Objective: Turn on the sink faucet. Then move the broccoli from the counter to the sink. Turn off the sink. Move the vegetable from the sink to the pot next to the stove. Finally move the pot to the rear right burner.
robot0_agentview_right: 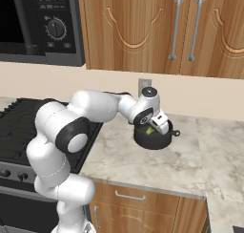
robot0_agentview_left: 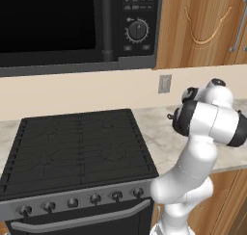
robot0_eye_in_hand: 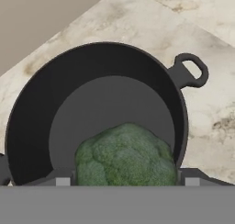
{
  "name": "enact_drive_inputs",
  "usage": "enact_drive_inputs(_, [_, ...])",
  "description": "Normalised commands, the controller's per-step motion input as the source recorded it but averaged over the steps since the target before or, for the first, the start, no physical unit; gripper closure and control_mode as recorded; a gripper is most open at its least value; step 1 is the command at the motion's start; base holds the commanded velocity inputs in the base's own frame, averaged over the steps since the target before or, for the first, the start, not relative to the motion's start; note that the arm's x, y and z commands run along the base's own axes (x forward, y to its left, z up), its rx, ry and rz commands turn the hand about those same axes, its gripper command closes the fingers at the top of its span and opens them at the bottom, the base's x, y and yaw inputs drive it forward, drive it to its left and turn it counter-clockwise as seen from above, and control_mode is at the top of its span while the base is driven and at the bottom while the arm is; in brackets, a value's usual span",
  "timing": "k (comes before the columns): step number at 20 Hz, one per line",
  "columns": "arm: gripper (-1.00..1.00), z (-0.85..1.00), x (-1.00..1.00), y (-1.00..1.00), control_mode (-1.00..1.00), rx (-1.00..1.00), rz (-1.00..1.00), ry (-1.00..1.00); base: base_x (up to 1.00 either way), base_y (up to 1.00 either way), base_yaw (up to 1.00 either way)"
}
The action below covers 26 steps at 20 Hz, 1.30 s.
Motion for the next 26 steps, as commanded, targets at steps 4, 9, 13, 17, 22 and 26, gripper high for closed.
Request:
enact_drive_inputs(4, [1.0,-0.16,0.12,0.0,-1.0,0.0,0.02,0.0,0.0,0.0,0.0])
enact_drive_inputs(9, [1.0,-0.31,0.22,0.0,-1.0,0.0,0.02,0.0,0.0,0.0,0.0])
enact_drive_inputs(13, [1.0,-0.3,0.19,0.0,-1.0,0.0,0.03,0.0,0.0,0.0,0.0])
enact_drive_inputs(17, [1.0,-0.33,0.05,0.0,-1.0,0.0,0.03,0.0,0.0,0.0,0.0])
enact_drive_inputs(22, [1.0,-0.25,0.0,0.0,-1.0,0.0,0.04,0.0,0.0,0.0,0.0])
enact_drive_inputs(26, [-1.0,-0.23,0.0,0.0,-1.0,0.0,0.03,0.0,0.0,0.0,0.0])
